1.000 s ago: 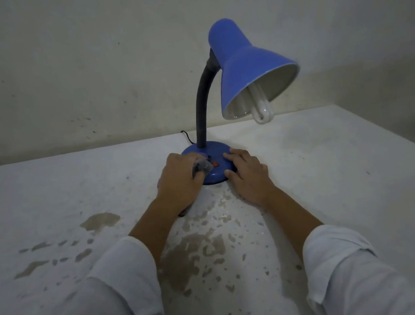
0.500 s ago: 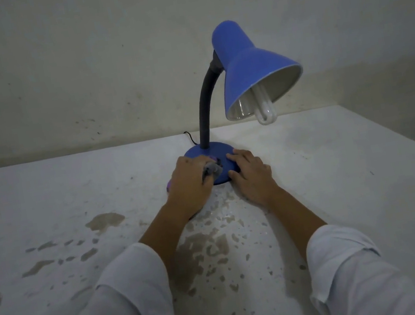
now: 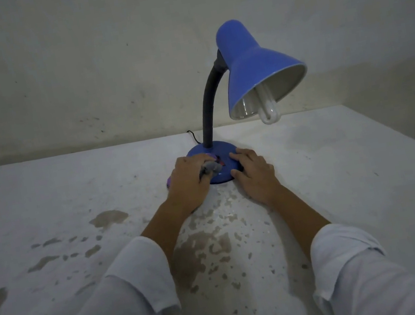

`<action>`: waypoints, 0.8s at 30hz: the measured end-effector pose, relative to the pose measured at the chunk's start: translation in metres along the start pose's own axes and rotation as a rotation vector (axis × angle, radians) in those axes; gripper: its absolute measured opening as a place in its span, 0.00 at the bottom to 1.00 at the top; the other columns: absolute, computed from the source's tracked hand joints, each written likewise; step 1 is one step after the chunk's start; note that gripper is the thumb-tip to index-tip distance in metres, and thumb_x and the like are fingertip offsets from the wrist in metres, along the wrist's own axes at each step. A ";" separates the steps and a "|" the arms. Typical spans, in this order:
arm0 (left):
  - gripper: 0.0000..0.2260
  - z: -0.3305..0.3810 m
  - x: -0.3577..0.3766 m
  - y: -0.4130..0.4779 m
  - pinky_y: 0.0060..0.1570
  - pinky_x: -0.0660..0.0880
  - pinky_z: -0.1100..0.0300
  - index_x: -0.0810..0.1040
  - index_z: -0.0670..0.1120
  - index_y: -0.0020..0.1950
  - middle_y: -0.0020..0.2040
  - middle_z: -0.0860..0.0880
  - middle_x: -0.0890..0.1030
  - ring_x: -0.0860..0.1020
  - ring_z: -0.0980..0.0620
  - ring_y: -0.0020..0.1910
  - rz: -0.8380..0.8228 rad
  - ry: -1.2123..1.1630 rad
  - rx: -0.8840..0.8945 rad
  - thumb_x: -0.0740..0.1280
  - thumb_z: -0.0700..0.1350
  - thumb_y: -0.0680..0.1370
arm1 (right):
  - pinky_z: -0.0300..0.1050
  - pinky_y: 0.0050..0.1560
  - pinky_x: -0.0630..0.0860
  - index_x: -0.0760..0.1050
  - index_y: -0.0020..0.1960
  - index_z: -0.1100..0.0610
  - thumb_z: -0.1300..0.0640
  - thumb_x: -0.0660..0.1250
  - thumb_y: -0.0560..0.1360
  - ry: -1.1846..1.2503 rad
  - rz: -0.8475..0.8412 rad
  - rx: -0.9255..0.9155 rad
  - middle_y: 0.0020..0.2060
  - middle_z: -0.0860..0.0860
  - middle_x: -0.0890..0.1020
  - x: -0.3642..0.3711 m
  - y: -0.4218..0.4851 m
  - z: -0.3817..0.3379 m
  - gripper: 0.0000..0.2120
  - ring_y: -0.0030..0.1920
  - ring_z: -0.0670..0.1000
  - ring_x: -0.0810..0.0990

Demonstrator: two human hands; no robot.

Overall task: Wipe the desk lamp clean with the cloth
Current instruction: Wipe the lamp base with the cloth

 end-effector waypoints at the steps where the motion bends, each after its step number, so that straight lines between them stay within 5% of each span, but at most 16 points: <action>1: 0.09 0.006 0.001 -0.003 0.54 0.75 0.64 0.82 0.47 0.49 0.48 0.50 0.84 0.80 0.55 0.47 -0.027 -0.056 0.036 0.65 0.38 0.73 | 0.52 0.68 0.62 0.63 0.72 0.51 0.51 0.59 0.78 -0.004 -0.003 0.000 0.73 0.50 0.62 0.000 0.000 0.000 0.22 0.69 0.55 0.65; 5: 0.10 0.014 0.017 -0.014 0.51 0.70 0.71 0.81 0.48 0.51 0.47 0.56 0.79 0.75 0.63 0.44 -0.315 -0.107 0.074 0.64 0.37 0.74 | 0.51 0.68 0.61 0.63 0.72 0.51 0.51 0.59 0.78 0.017 -0.013 -0.003 0.73 0.50 0.62 0.001 -0.002 -0.001 0.22 0.69 0.55 0.65; 10: 0.14 -0.009 -0.025 0.010 0.48 0.67 0.81 0.78 0.40 0.58 0.54 0.42 0.81 0.78 0.52 0.50 0.027 -0.125 -0.069 0.62 0.33 0.74 | 0.52 0.68 0.61 0.63 0.72 0.51 0.51 0.58 0.78 0.001 -0.017 0.009 0.73 0.50 0.62 0.002 -0.001 0.000 0.22 0.69 0.55 0.65; 14: 0.18 -0.011 -0.013 0.032 0.59 0.75 0.56 0.77 0.44 0.60 0.57 0.42 0.81 0.79 0.45 0.55 -0.056 -0.043 -0.072 0.61 0.44 0.72 | 0.53 0.68 0.61 0.63 0.72 0.51 0.51 0.58 0.78 0.006 -0.009 -0.001 0.73 0.50 0.63 0.001 -0.001 -0.001 0.22 0.69 0.55 0.65; 16: 0.16 -0.011 0.002 0.037 0.57 0.75 0.47 0.76 0.50 0.62 0.57 0.44 0.81 0.79 0.44 0.55 -0.130 0.015 -0.101 0.63 0.47 0.74 | 0.52 0.68 0.62 0.63 0.72 0.51 0.51 0.59 0.78 0.007 -0.005 -0.005 0.73 0.50 0.63 0.000 -0.001 0.000 0.23 0.69 0.55 0.66; 24: 0.09 -0.013 0.006 0.014 0.51 0.76 0.48 0.78 0.56 0.53 0.53 0.51 0.82 0.78 0.47 0.52 -0.100 0.036 -0.093 0.65 0.50 0.73 | 0.51 0.67 0.62 0.64 0.71 0.50 0.51 0.59 0.78 0.006 0.007 -0.006 0.72 0.50 0.63 0.001 0.000 0.000 0.22 0.68 0.55 0.66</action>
Point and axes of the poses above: each hand's wrist, its own y-axis towards the middle knuckle, its own x-axis out of the palm, z = x × y, the point moved 10 cm from there along y, towards the middle knuckle
